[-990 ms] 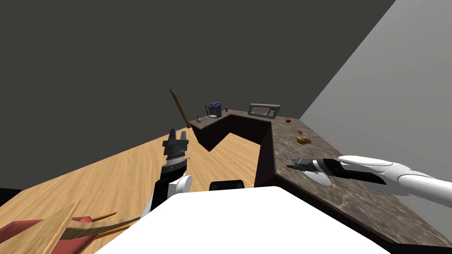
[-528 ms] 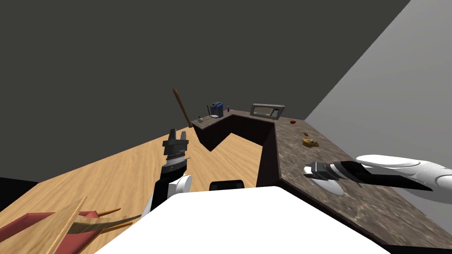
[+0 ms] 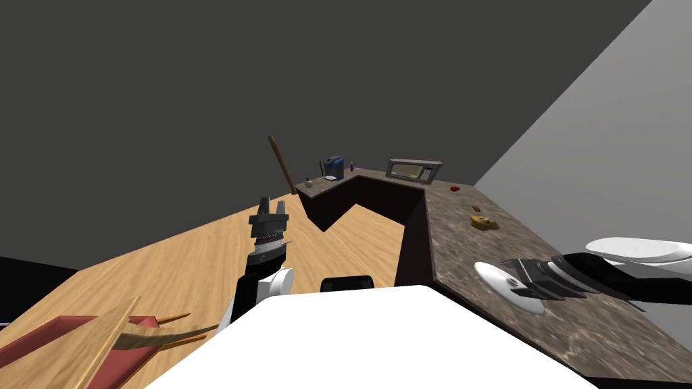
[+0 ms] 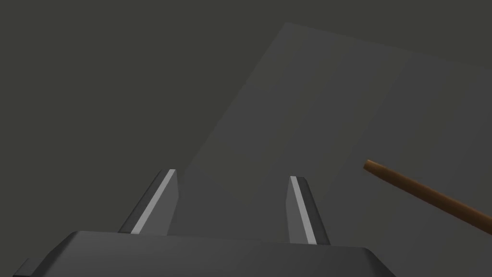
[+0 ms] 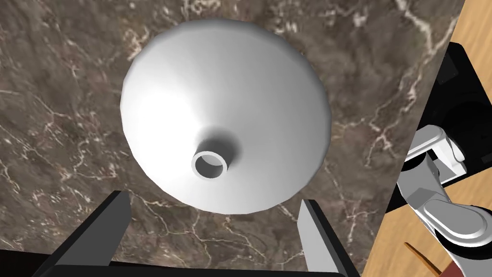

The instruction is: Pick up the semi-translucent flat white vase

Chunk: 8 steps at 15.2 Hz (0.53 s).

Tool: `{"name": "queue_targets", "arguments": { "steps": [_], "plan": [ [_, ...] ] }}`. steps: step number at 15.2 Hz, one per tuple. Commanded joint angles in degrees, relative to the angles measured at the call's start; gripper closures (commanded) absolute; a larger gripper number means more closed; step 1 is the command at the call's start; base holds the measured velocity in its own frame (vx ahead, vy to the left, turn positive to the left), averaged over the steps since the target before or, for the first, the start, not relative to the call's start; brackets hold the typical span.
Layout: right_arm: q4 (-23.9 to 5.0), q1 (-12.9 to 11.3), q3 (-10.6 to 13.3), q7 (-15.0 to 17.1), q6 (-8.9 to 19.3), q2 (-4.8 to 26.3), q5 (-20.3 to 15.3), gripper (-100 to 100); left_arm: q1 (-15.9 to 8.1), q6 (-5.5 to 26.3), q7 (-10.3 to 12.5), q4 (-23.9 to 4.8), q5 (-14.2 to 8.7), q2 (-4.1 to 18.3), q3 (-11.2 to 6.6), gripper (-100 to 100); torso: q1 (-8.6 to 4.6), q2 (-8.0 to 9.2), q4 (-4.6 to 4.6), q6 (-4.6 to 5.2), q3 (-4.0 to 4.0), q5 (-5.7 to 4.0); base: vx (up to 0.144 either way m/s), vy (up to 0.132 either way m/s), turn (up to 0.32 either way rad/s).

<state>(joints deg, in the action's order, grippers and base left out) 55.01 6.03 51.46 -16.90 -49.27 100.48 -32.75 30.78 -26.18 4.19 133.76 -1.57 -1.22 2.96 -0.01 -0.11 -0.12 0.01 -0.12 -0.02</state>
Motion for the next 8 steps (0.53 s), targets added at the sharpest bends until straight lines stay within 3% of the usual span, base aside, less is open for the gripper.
{"name": "queue_targets", "arguments": {
  "steps": [1, 2, 4, 8],
  "plan": [
    [0.1, 0.5, 0.9, -1.4, -0.1, 1.7, -1.5, -100, 0.0, 0.0, 0.0, 0.0, 0.0, 0.0, 0.0, 0, 0.0, 0.0, 0.0, 0.0, 0.0, 0.0, 0.023, -0.008, 0.036],
    [0.4, 0.4, 0.5, -0.7, 0.1, 1.0, -0.5, -100, 0.0, 0.0, 0.0, 0.0, 0.0, 0.0, 0.0, 0, -0.01, 0.0, 0.0, 0.0, 0.0, -0.01, 0.013, -0.006, 0.01],
    [3.2, -0.7, 0.0, 1.6, 1.2, 1.1, -4.0, -100, 0.0, 0.0, 0.0, 0.0, 0.0, 0.0, 0.0, 0, -0.03, 0.02, 0.01, 0.02, 0.01, -0.03, 0.024, -0.017, -0.142],
    [5.9, -1.8, -0.6, 4.2, 2.3, 0.9, -7.6, -100, 0.0, 0.0, 0.0, 0.0, 0.0, 0.0, -0.01, 0, -0.15, -0.02, -0.01, 0.01, -0.01, -0.07, 0.029, -0.033, -0.107]
  ]
}}
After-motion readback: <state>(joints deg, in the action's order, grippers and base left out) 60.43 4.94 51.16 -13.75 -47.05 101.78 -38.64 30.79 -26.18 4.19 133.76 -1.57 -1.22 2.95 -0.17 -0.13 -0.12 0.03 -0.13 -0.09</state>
